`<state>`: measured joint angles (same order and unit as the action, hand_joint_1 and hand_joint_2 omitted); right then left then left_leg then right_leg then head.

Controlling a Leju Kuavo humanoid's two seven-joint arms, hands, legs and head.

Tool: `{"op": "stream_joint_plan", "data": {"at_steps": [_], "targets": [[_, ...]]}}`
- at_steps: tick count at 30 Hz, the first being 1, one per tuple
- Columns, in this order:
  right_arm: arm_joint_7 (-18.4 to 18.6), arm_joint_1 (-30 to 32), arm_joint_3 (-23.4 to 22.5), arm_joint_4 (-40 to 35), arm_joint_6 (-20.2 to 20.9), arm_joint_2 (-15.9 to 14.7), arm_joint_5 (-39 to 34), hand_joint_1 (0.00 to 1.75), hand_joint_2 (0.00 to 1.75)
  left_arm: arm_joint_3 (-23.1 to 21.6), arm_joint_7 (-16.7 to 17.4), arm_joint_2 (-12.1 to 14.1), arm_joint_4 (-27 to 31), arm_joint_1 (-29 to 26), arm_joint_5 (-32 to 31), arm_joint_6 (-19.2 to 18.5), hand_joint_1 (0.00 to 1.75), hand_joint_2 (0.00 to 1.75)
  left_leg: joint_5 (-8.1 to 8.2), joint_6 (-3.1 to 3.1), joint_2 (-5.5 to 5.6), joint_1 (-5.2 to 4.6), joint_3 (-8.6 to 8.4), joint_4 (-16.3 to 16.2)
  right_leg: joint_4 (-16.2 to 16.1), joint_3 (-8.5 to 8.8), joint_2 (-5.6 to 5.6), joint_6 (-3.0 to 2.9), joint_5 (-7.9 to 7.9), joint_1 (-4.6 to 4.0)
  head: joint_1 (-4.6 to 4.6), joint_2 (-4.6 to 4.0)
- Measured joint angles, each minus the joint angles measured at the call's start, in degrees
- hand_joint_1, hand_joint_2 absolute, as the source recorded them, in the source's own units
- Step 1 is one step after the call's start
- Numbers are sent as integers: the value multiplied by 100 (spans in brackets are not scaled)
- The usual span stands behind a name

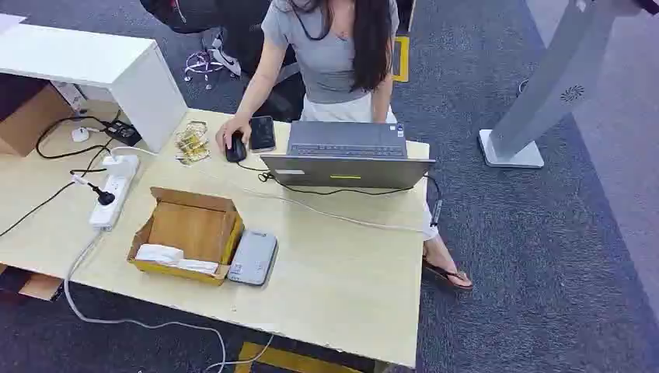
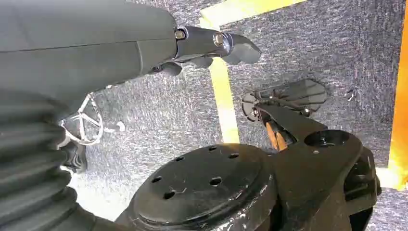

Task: Pass the card to the sensor for recognition and then transmit it.

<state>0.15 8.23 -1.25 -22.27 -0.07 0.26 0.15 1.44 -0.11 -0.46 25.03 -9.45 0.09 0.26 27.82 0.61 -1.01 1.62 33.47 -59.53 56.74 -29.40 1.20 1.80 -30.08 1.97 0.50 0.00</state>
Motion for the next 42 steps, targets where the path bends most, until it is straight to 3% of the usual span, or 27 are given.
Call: {"op": "stream_joint_plan", "data": {"at_steps": [23,42], "targets": [[-18,-11,-33,-28,29,0,48,0,175,0,-4,-37,26,-22,70,2,0,175,0,0,0,0,2,0,1,10,0,0,0,0,0,0],[-566,-347,-1563,-496,765,503,1323,0,175,7,-593,-726,1944,-860,1950,435,0,175,-1,0,6,-1,2,0,1,11,5,0,0,0,-2,0]]}}
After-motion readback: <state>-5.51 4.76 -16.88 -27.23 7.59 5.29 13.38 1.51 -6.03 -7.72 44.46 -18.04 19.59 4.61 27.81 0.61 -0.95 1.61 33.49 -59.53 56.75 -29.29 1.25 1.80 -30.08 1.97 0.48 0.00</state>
